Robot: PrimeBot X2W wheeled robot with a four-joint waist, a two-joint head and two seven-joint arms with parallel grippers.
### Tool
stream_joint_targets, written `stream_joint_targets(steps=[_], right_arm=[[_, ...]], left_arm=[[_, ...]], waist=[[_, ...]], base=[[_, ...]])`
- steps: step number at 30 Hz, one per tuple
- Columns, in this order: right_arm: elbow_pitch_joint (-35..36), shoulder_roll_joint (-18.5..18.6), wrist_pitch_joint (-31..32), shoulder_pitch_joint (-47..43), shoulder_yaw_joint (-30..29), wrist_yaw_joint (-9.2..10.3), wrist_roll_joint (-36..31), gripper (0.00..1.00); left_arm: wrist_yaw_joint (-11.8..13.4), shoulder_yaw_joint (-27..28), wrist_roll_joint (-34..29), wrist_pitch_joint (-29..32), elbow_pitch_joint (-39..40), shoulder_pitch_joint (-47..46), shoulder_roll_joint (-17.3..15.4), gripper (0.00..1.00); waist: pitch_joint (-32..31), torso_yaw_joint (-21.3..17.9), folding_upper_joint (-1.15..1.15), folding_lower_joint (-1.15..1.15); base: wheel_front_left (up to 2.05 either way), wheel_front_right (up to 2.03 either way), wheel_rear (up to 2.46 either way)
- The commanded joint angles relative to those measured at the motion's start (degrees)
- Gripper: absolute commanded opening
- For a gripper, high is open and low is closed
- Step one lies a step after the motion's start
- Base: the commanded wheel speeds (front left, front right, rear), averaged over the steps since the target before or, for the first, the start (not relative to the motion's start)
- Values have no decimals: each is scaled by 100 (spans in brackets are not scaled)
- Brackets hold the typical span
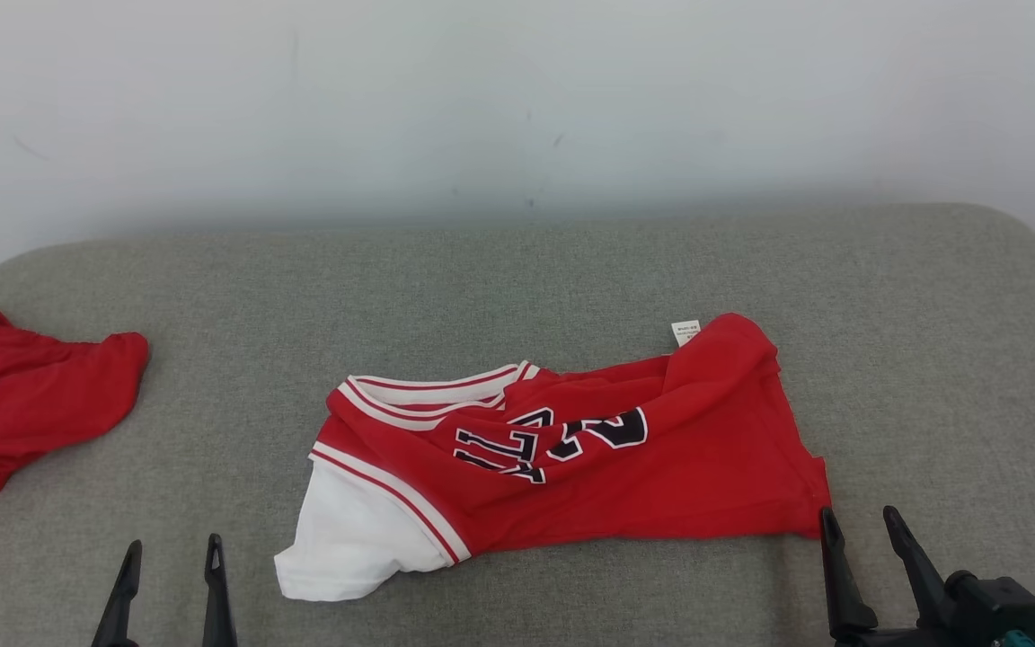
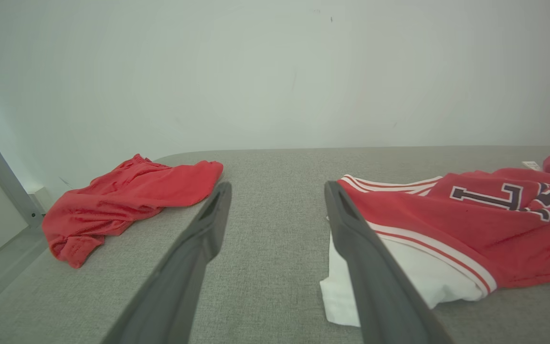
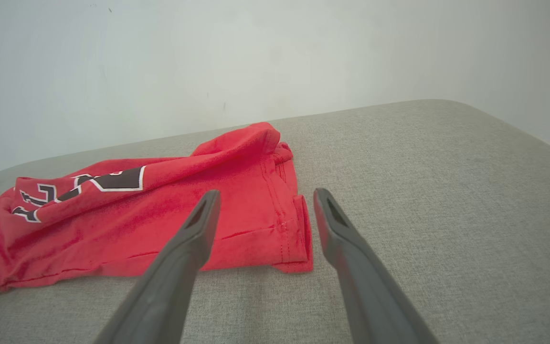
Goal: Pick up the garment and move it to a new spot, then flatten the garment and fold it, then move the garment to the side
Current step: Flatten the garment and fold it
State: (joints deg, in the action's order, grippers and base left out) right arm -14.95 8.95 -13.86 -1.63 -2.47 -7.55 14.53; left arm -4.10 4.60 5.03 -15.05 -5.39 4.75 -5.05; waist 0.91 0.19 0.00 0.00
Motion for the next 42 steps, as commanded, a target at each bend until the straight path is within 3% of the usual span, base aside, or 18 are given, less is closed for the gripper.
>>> stream_joint_targets(steps=[1, 10, 20, 27, 42], right_arm=[[-5, 4, -2, 19, -6, 14, -7, 100], [-30, 40, 15, 69, -23, 14, 32, 100], [-447, 324, 295, 513, 110, 14, -14, 100], [-884, 448, 318, 805, 254, 14, 35, 100], [-1903, 513, 62, 1485, 677, 14, 172, 100]], left_arm=[[-25, 6, -67, -18, -20, 59, -4, 100], [-72, 20, -79, -18, -65, 3, 32, 100], [-152, -63, 15, -18, -213, -118, 72, 100], [-295, -400, 176, -18, -878, -293, -41, 100], [-330, -1137, 717, -18, -2513, -1214, -365, 100]], waist=[[4, -3, 0, 0], [36, 5, 0, 0], [117, -7, 0, 0], [192, -27, 0, 0], [510, -57, 0, 0]], base=[[0, 0, 0], [0, 0, 0], [0, 0, 0], [0, 0, 0], [0, 0, 0]])
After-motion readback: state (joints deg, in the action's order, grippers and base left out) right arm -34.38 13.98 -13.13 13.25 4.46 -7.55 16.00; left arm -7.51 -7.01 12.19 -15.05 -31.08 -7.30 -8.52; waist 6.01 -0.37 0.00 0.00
